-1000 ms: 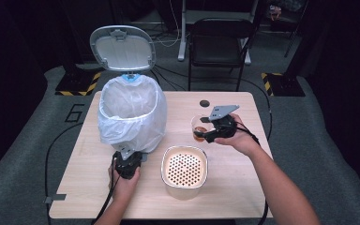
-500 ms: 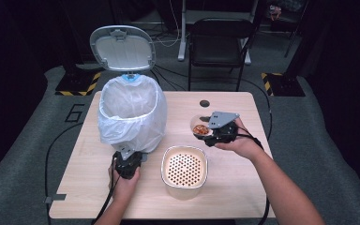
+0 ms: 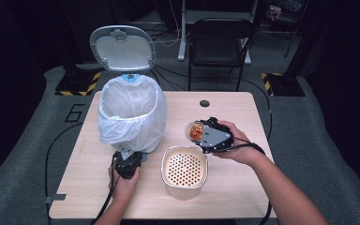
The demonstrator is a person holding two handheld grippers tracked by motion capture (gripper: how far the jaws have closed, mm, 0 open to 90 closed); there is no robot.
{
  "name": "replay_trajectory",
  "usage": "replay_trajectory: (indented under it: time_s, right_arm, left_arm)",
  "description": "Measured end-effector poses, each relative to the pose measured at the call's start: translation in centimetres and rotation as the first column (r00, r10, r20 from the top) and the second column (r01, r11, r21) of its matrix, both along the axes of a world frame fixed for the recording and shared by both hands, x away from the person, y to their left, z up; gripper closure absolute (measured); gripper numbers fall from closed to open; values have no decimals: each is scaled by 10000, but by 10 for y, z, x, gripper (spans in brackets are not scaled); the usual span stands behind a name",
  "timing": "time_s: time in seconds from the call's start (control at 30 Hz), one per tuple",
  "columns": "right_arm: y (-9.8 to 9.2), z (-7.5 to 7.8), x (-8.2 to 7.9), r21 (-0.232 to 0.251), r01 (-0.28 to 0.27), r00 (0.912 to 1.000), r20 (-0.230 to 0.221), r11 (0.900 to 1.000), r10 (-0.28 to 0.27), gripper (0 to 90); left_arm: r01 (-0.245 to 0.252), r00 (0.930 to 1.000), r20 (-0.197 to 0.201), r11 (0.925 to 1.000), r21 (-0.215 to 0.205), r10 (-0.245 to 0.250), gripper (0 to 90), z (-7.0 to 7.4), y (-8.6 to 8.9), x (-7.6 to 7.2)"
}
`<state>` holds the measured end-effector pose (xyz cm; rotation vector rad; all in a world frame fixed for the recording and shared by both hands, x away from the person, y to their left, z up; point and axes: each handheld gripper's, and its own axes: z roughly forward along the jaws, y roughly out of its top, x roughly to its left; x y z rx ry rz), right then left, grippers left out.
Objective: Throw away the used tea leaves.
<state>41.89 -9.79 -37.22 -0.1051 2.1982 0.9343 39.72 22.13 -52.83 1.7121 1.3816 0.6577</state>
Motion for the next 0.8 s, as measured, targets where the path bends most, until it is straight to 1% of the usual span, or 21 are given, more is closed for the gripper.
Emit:
replay_trajectory:
  time_s: [0.03,0.07,0.1,0.17,0.2,0.23,0.27,0.3,0.33,0.37,0.43,0.47,0.5,0.53,0.57,0.63,0.67,0.7,0.73,0.77,0.8]
  right_arm:
    - [1,0,-1,-135,-122,9997,229,9998,125,367]
    - [4,-2,-7,-492,-265,9971,693,9984,299,369]
    - [5,-4,-9,-698,-294,9952,910,9971,357,370]
    - [8,-6,-14,-1171,-336,9882,1449,9926,505,373]
    - [8,-6,-14,-1171,-336,9882,1449,9926,505,373]
    - [11,-8,-20,-1729,-371,9756,2071,9842,731,377]
    - [12,-9,-22,-1845,-392,9735,2144,9820,792,378]
    - [13,-9,-24,-1983,-375,9687,2334,9794,844,379]
    - [14,-9,-26,-2175,-367,9598,2641,9754,950,380]
    - [15,-9,-29,-2451,-354,9479,2990,9689,1102,381]
    - [17,-10,-34,-2800,-320,9304,3423,9595,1309,383]
    - [17,-10,-34,-2800,-320,9304,3423,9595,1309,383]
    - [19,-13,-38,-3181,-303,9079,3877,9476,1592,384]
    - [20,-16,-40,-3466,-193,8962,4097,9378,1699,385]
    - [21,-18,-41,-3782,-119,8761,4422,9257,1920,386]
    - [22,-23,-43,-4272,8,8561,4676,9042,2201,386]
    - [23,-27,-44,-4429,129,8442,4853,8965,2276,387]
    - [23,-29,-44,-4605,158,8394,4884,8875,2384,387]
    - [23,-29,-44,-4605,158,8394,4884,8875,2384,387]
    - [24,-33,-46,-4836,427,8158,5221,8742,2490,388]
    - [25,-33,-46,-4928,493,8017,5383,8687,2598,389]
  left_arm:
    - [-6,10000,-1,10000,-6,6,748,0,0,0]
    - [0,10000,-4,10000,-4,0,748,0,0,0]
    - [-7,10000,10,10000,38,7,748,0,0,0]
    - [6,10000,-4,10000,0,-6,749,0,0,0]
    - [6,10000,-4,10000,0,-6,748,0,0,0]
    - [3,10000,-4,10000,0,-3,749,0,0,0]
    - [1,10000,-5,10000,-5,-1,748,0,0,0]
    - [4,10000,-3,10000,1,-4,748,0,0,0]
    - [-2,10000,-1,10000,-4,2,748,0,0,0]
    - [2,10000,-4,10000,3,-2,748,0,0,0]
    - [-8,10000,-1,10000,-9,8,748,0,0,0]
    - [-8,10000,-1,10000,-9,8,749,0,0,0]
    - [-31,10000,-41,9999,-96,30,748,0,-1,0]
    - [81,10000,-9,9998,165,-80,748,1,1,0]
    - [167,9998,55,9995,278,-169,748,1,2,1]
    - [63,10000,66,9997,235,-64,748,1,1,0]
    - [63,10000,66,9997,235,-64,749,1,1,0]
    - [14,10000,53,9999,120,-15,748,0,1,0]
    - [14,10000,53,9999,120,-15,748,0,1,0]
    - [70,10000,-25,9999,156,-69,748,1,1,0]
    - [25,10000,53,9999,145,-26,749,0,1,0]
